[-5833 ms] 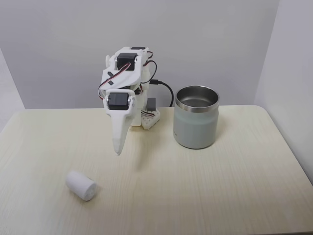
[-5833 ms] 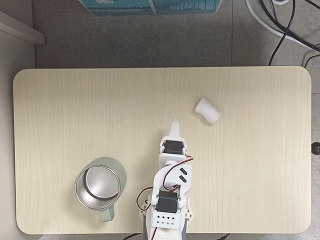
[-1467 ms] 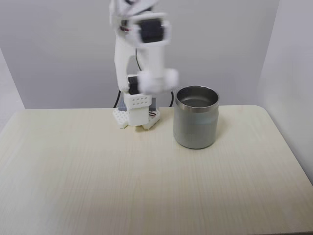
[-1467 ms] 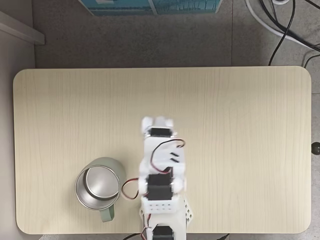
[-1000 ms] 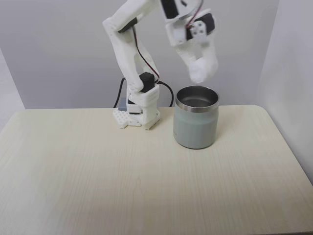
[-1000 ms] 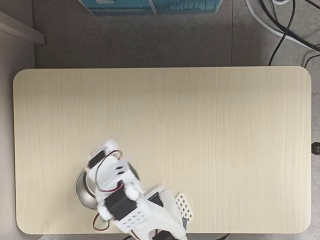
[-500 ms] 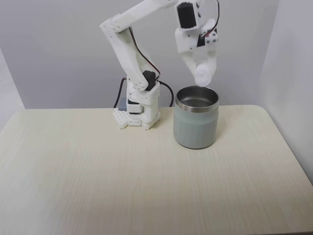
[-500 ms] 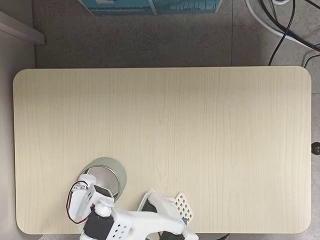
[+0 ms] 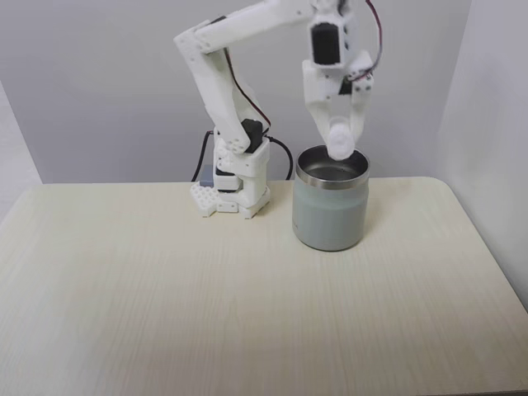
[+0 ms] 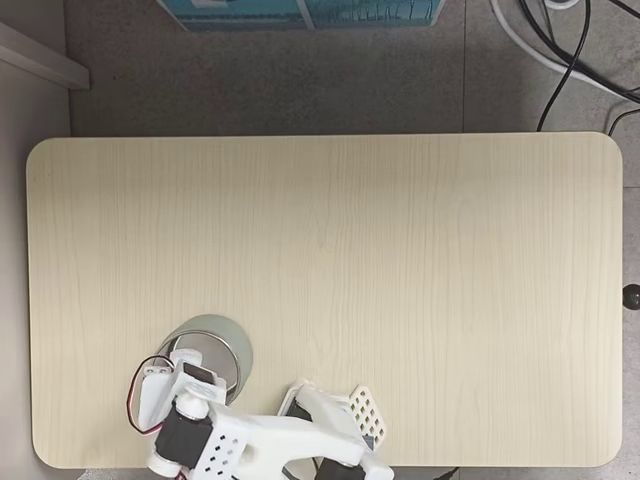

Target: Grasp a dressing and put it in the cup.

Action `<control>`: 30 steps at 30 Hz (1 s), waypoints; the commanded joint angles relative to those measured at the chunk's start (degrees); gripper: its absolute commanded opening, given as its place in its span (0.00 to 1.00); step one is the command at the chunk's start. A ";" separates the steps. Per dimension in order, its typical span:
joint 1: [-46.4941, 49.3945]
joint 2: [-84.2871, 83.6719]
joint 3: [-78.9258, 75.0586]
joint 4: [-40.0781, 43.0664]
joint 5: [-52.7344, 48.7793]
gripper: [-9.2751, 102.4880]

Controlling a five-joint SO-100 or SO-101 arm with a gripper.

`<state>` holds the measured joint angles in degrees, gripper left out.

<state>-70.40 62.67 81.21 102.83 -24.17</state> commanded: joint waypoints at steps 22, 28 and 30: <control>1.58 -3.52 -6.24 2.37 -7.12 0.27; 1.85 -4.04 -6.33 2.37 -7.21 0.27; 1.85 -4.48 -6.42 2.37 -7.21 0.27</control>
<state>-69.26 59.85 74.79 103.01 -30.94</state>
